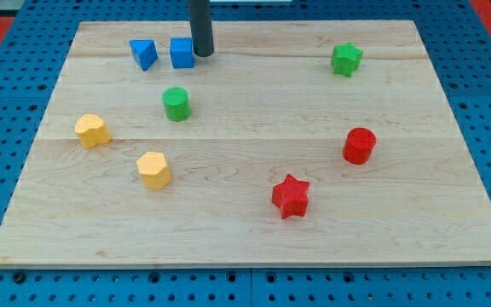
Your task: Push green star towards left side of the board
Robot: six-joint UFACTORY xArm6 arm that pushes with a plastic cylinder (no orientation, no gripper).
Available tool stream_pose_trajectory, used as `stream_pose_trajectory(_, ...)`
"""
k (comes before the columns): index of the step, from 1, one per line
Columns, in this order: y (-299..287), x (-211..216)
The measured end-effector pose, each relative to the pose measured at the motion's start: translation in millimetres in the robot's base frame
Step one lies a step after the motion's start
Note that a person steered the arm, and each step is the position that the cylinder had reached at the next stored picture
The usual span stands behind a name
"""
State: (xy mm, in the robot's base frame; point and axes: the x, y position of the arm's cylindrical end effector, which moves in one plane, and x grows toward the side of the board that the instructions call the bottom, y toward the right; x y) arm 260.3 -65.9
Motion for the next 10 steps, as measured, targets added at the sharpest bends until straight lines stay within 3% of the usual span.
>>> stream_pose_trajectory(1,17,-6)
stream_pose_trajectory(4,202,-36)
stream_pose_trajectory(5,264,-28)
stream_pose_trajectory(6,214,6)
stream_pose_trajectory(7,172,14)
stream_pose_trajectory(9,254,29)
stream_pose_trajectory(10,202,85)
